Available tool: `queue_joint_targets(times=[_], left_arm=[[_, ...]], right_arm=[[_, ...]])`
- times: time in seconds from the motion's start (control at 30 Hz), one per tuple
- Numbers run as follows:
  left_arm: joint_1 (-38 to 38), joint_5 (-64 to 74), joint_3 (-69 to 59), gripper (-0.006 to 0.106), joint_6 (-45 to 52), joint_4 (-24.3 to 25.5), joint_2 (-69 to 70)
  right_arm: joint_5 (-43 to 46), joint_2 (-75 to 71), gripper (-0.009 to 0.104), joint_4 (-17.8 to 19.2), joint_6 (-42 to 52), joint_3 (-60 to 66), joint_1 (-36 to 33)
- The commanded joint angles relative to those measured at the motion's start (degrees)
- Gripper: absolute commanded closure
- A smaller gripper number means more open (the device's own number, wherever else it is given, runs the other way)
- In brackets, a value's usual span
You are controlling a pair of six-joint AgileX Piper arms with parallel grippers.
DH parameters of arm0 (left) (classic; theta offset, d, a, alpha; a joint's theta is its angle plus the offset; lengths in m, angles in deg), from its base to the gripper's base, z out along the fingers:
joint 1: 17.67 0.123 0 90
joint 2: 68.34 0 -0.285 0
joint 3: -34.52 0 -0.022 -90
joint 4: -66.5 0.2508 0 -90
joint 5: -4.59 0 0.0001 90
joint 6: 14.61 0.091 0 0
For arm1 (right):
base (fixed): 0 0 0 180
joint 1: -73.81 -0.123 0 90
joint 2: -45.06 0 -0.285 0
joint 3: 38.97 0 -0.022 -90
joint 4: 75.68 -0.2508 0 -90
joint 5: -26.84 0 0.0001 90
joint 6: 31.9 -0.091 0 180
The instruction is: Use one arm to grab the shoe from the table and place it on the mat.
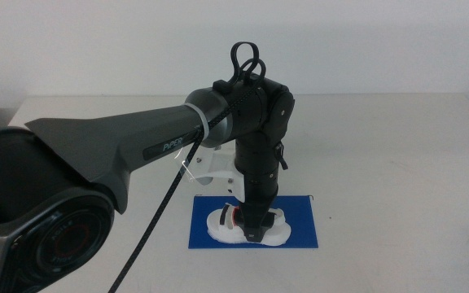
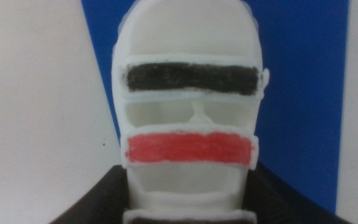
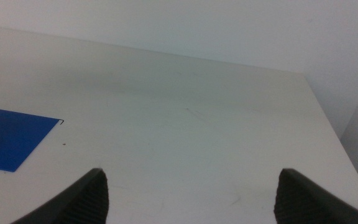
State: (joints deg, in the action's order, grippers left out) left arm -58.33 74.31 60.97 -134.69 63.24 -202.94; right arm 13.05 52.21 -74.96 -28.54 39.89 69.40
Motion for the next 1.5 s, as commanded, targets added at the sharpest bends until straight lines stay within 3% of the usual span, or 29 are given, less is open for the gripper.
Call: queue_joint_targets(times=[0.0, 0.17, 0.7, 1.0, 1.13, 1.23, 1.37, 1.47], left_arm=[[-0.19, 4.57, 1.78, 0.034, -1.32, 0.44, 3.35], [-0.19, 5.42, 3.38, 0.007, -1.32, 0.5, 3.53], [-0.69, 5.3, 4.25, 0.007, -1.32, 0.37, 14.91], [-0.69, 5.24, 4.25, 0.007, -0.83, 3.26, 25.45], [-0.69, 5.24, 4.25, 0.007, 6.52, 11.2, 29.0], [-0.16, 5.24, 4.25, 0.007, 17.76, 23.93, 32.86], [0.94, 5.24, 4.25, 0.007, 41.71, 40.74, 39.18], [0.94, 5.24, 4.25, 0.007, 62.29, 46.88, 43.76]], right_arm=[[4.14, 0.21, 0.017, 0.62, 0.59, 0.29, -0.16], [4.14, 0.21, 0.017, 0.62, 0.59, 0.29, -0.16], [4.14, 0.21, 0.017, 0.62, 0.59, 0.29, -0.16], [4.14, 0.21, 0.017, 0.62, 0.59, 0.29, -0.16], [4.14, 0.21, 0.017, 0.62, 0.59, 0.29, -0.16], [4.14, 0.21, 0.017, 0.62, 0.59, 0.29, -0.16], [4.14, 0.21, 0.017, 0.62, 0.59, 0.29, -0.16], [4.14, 0.21, 0.017, 0.62, 0.59, 0.29, -0.16]])
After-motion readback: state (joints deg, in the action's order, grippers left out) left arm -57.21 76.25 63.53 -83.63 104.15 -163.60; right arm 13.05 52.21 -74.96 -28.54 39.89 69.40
